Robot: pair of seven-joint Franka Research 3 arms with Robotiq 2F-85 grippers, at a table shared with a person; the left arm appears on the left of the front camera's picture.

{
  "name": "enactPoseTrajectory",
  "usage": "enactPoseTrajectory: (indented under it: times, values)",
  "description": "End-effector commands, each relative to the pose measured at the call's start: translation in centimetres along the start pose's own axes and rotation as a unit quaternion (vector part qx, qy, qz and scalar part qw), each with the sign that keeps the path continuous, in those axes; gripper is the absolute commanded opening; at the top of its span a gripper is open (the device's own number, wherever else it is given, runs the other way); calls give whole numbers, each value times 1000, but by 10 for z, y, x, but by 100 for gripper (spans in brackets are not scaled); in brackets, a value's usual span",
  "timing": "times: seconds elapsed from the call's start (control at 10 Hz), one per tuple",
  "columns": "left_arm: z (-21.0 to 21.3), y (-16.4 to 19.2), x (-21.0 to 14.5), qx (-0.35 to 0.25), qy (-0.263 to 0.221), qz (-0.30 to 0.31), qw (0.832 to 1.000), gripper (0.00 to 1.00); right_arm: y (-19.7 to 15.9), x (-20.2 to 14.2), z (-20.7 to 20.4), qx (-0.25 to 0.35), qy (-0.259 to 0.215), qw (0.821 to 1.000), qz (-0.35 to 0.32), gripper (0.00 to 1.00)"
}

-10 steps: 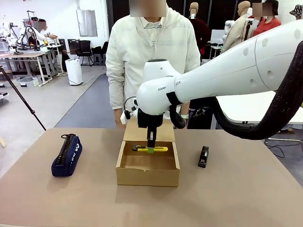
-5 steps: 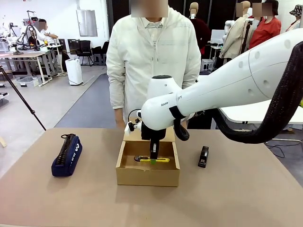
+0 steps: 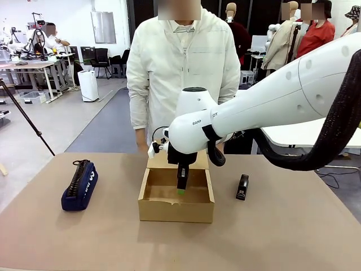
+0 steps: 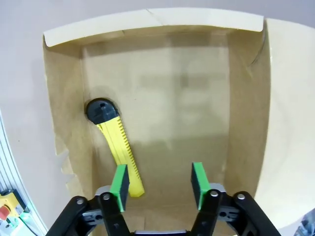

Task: Pack the items into the box.
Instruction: Pick up the item indicated by the person and place it inside the Mailer Box.

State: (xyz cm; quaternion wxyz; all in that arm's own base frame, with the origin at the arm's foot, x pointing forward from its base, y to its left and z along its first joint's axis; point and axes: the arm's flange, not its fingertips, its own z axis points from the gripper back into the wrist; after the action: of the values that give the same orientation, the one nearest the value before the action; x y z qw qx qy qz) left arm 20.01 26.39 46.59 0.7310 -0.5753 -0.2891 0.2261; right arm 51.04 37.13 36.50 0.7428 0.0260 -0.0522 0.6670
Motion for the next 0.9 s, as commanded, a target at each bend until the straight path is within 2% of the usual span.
enactPoseTrajectory:
  times: [0.0,0.2,0.3,0.4,0.6,0.8]
  values:
    - [2,-1,0,-13,-4,-7,1000,100,7,-10,7,-4,-18,1000,11,100]
    - [2,-1,0,-13,-4,-7,1000,100,2,-20,33,10,-28,999,-27,100]
    - [2,-1,0,-13,-4,-7,1000,100,1,-36,64,40,-47,996,-63,100]
    - [2,-1,0,-13,-4,-7,1000,100,1,-68,113,47,-60,987,-140,100]
    - [2,-1,0,-13,-4,-7,1000,100,23,-150,192,72,-115,953,-272,100]
    - [2,-1,0,-13,-4,-7,1000,100,72,-228,245,93,-211,912,-340,100]
